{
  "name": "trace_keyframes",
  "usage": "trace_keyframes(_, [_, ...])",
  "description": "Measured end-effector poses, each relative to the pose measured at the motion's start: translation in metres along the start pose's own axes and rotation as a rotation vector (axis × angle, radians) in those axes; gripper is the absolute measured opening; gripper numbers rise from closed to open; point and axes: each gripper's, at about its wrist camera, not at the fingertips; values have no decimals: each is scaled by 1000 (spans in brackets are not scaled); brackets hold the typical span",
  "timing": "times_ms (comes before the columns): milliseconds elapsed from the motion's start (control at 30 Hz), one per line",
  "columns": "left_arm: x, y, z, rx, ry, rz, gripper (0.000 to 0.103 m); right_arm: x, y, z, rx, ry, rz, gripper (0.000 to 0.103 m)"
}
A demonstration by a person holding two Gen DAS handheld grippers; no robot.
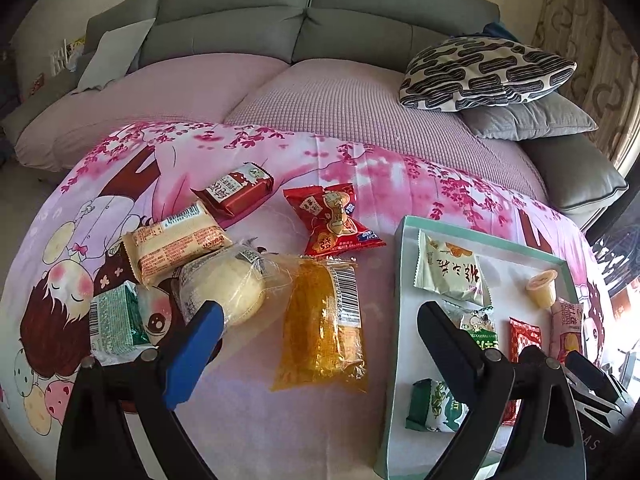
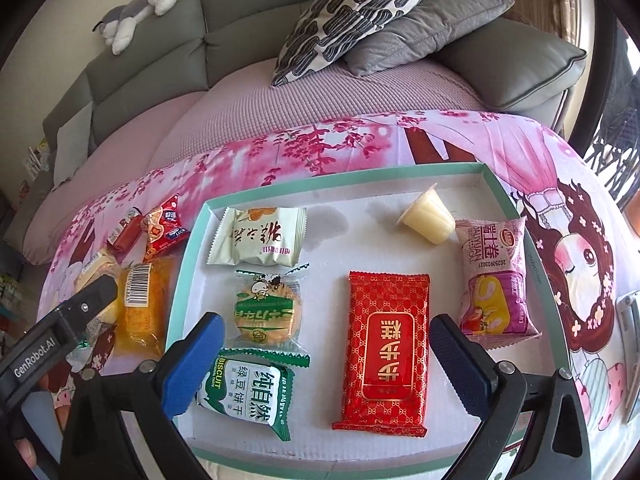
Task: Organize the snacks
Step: 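Withdraw both open tools from the tray back toward the snack pile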
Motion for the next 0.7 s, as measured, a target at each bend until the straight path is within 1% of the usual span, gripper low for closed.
trace_keyframes(100, [3, -7, -4, 1, 32, -10, 98, 0, -5, -2, 22, 30, -21, 103])
trace_keyframes(233, [9, -23, -10, 15, 62, -36, 98, -1, -14, 6, 56, -1, -43, 103])
trace_keyframes(333, [14, -41, -11, 35, 63, -68, 98, -2, -23, 11, 73, -19, -66, 103])
trace_keyframes(500, [20, -77, -15, 103, 60, -123, 98, -1, -38, 9, 123, -7, -75, 103])
trace_keyframes(700, [23, -125, -19, 134, 28, -251, 98, 2, -70, 7, 193, 12, -128, 103])
Point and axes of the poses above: each gripper's, at about its wrist camera, not at the fingertips, and z roughly the way its jaws point, y to its right, x to its top, and after that the axes turned 3 degrees about -z, right-handed
